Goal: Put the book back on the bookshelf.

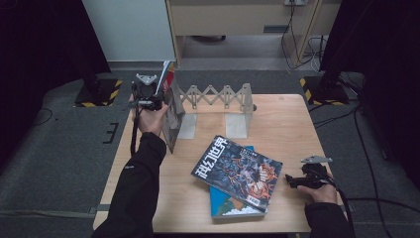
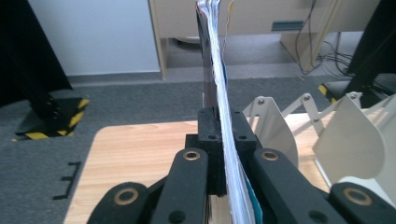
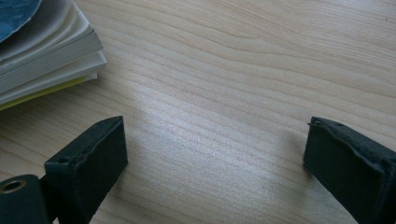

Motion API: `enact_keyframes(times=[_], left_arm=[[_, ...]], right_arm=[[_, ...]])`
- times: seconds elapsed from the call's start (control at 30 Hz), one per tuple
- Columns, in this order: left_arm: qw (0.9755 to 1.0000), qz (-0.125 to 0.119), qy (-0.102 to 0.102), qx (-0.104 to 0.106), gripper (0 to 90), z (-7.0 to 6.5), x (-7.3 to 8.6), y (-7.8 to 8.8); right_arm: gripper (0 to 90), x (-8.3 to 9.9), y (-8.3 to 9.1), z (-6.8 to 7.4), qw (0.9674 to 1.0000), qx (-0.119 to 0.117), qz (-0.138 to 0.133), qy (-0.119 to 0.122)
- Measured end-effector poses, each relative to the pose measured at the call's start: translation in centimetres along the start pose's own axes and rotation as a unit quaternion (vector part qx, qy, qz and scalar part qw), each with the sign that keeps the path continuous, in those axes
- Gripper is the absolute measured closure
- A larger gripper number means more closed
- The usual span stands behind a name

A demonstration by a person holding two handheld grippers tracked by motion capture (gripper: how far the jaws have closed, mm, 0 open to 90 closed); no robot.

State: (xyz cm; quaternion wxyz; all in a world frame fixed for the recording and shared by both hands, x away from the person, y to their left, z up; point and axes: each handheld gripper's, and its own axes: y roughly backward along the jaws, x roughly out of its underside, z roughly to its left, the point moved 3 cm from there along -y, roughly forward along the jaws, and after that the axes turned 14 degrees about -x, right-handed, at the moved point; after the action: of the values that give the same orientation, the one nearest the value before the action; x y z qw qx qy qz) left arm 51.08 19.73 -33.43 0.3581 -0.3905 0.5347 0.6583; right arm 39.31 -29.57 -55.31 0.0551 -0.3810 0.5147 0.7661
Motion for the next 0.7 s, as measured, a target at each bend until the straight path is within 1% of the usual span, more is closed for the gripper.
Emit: enact_keyframes(times=[0.13,0.17,0.2,0.3,0.4,0.53,0.67,0.7], left_arm=[[1.0,0.001,0.0,0.0,86.3,0.3,0.3,-0.2],[1.0,0.001,0.003,0.001,86.4,0.4,0.4,-0.2],[1.0,0.001,0.006,0.005,86.3,0.5,0.4,-0.2],[0.9999,0.0,0.005,0.011,86.2,0.5,0.4,-0.1],[0.9998,0.001,0.009,0.015,85.6,0.7,0.5,-0.2],[0.9993,-0.01,0.021,0.03,81.4,1.2,0.7,-0.1],[0.9988,-0.022,0.027,0.035,77.9,1.8,0.6,0.3],[0.9984,-0.025,0.03,0.04,76.8,1.9,0.5,0.4]], right_arm=[[6.4,0.0,0.0,0.0,1.0,0.001,-0.001,0.001],[6.4,0.0,0.0,0.0,1.0,0.001,-0.001,0.001],[6.4,0.0,0.0,0.0,1.0,0.0,0.0,0.0],[6.4,0.0,0.0,0.0,1.0,0.0,0.0,0.0],[6.4,0.0,0.0,0.0,1.0,0.0,0.0,0.001],[6.4,0.0,0.0,0.0,1.0,-0.001,0.001,-0.001],[6.4,0.0,0.0,0.0,1.0,0.0,0.0,-0.001],[6.4,0.0,0.0,0.0,1.0,0.0,0.0,-0.001]])
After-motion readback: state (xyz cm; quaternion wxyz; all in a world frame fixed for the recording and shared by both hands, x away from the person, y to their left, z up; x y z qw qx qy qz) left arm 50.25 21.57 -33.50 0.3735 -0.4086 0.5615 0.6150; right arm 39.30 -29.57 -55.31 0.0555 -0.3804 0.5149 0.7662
